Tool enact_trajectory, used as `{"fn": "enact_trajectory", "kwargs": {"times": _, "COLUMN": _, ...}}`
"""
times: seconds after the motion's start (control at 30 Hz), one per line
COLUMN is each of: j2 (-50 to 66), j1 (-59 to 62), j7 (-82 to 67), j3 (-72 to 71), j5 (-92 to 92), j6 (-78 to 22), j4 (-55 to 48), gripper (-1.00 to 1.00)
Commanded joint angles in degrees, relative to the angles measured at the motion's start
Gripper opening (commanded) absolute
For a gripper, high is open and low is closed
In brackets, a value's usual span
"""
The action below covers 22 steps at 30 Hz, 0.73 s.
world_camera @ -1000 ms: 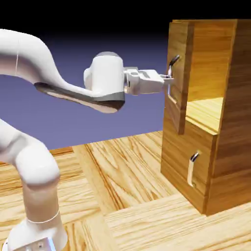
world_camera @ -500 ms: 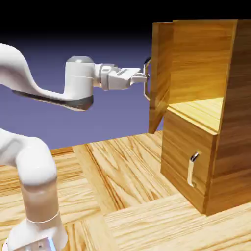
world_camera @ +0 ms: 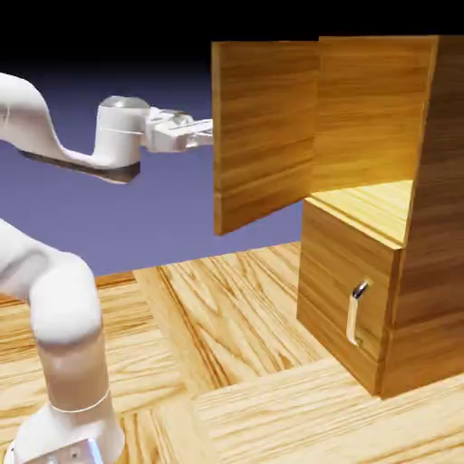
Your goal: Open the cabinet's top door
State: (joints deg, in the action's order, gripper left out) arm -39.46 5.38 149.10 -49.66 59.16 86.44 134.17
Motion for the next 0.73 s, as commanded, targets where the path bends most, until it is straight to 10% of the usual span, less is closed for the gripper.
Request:
{"fn": "enact_trajectory", "kwargs": {"times": 0.0, "j2": 1.2, "j1": 1.5, "j7": 0.2, "j3": -2.1, "j5": -0.8, "j6": -2.4, "j4": -1.8, "gripper": -1.0}}
{"fn": "enact_trajectory", "kwargs": {"times": 0.7, "j2": 4.2, "j1": 42.3, "j7": -1.5, "j3": -41.2, "j5": -11.8, "j6": -28.0, "j4": -31.7, "gripper": -1.0}}
